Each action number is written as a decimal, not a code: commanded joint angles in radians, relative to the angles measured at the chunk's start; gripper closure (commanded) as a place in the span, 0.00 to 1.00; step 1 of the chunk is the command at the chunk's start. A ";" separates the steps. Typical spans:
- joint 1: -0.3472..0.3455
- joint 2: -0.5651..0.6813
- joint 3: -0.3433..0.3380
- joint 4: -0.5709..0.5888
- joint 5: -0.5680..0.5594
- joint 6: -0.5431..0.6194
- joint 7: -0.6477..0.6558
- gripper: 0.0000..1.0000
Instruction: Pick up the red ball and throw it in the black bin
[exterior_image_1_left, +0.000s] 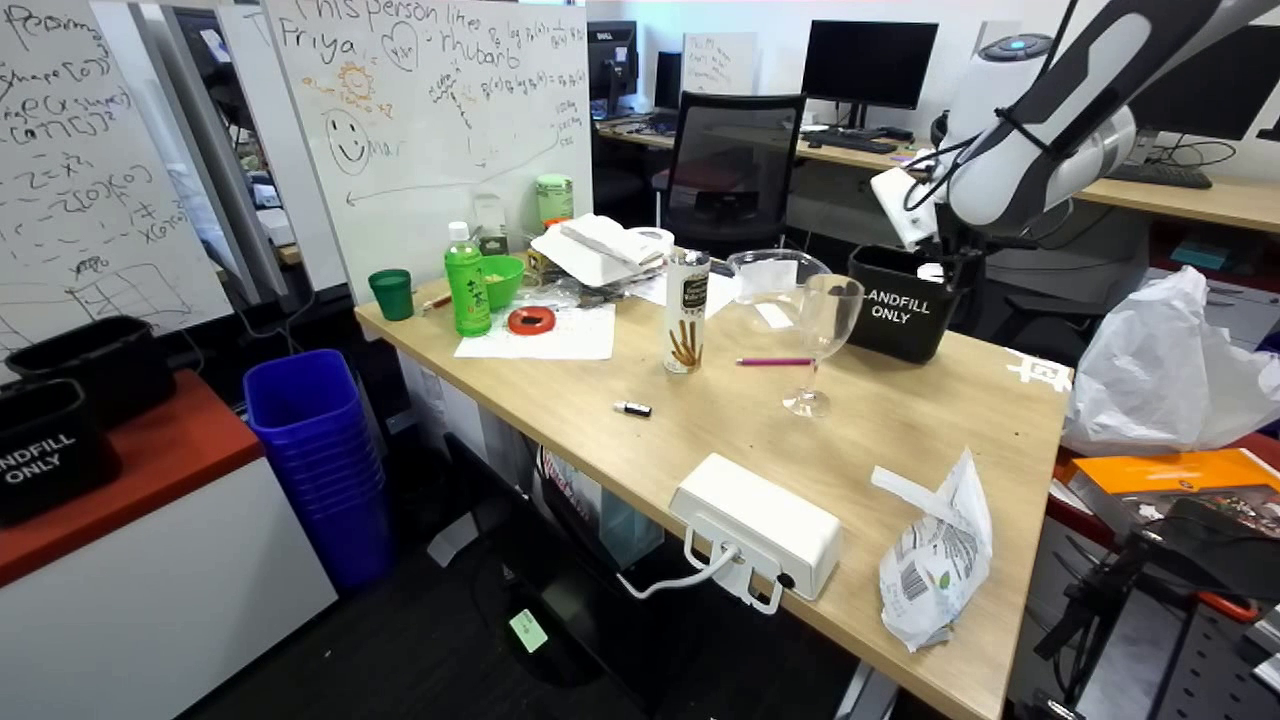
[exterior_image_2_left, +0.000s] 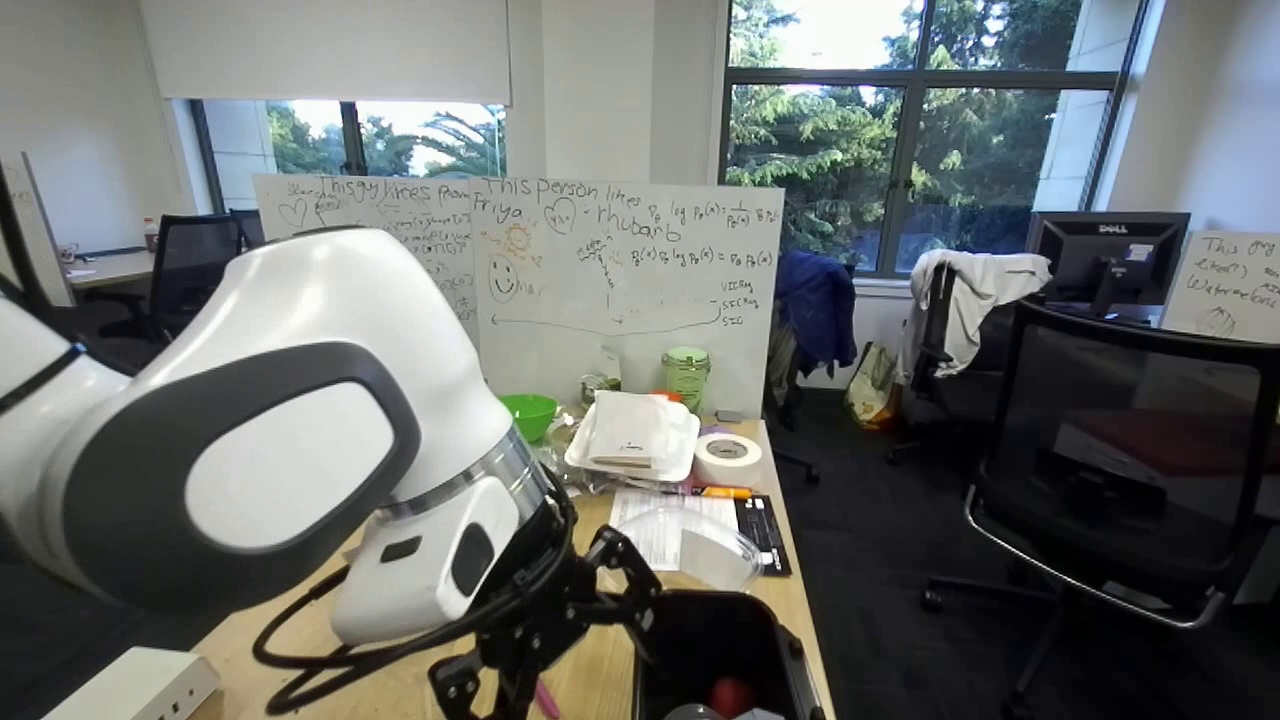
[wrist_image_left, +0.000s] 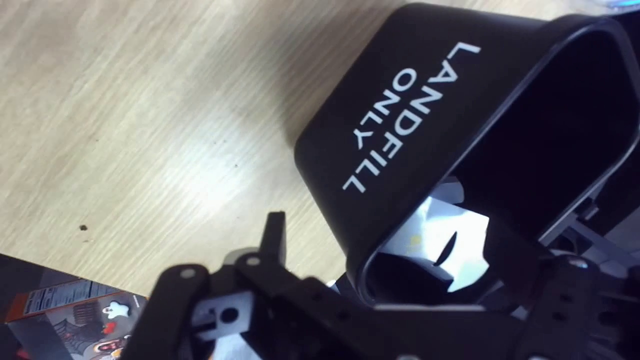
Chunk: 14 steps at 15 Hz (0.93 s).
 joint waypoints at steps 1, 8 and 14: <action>-0.160 -0.099 0.173 -0.073 0.074 -0.009 -0.257 0.00; -0.249 -0.079 0.277 -0.091 0.162 -0.100 -0.636 0.00; -0.201 -0.075 0.233 -0.101 0.155 -0.063 -0.576 0.00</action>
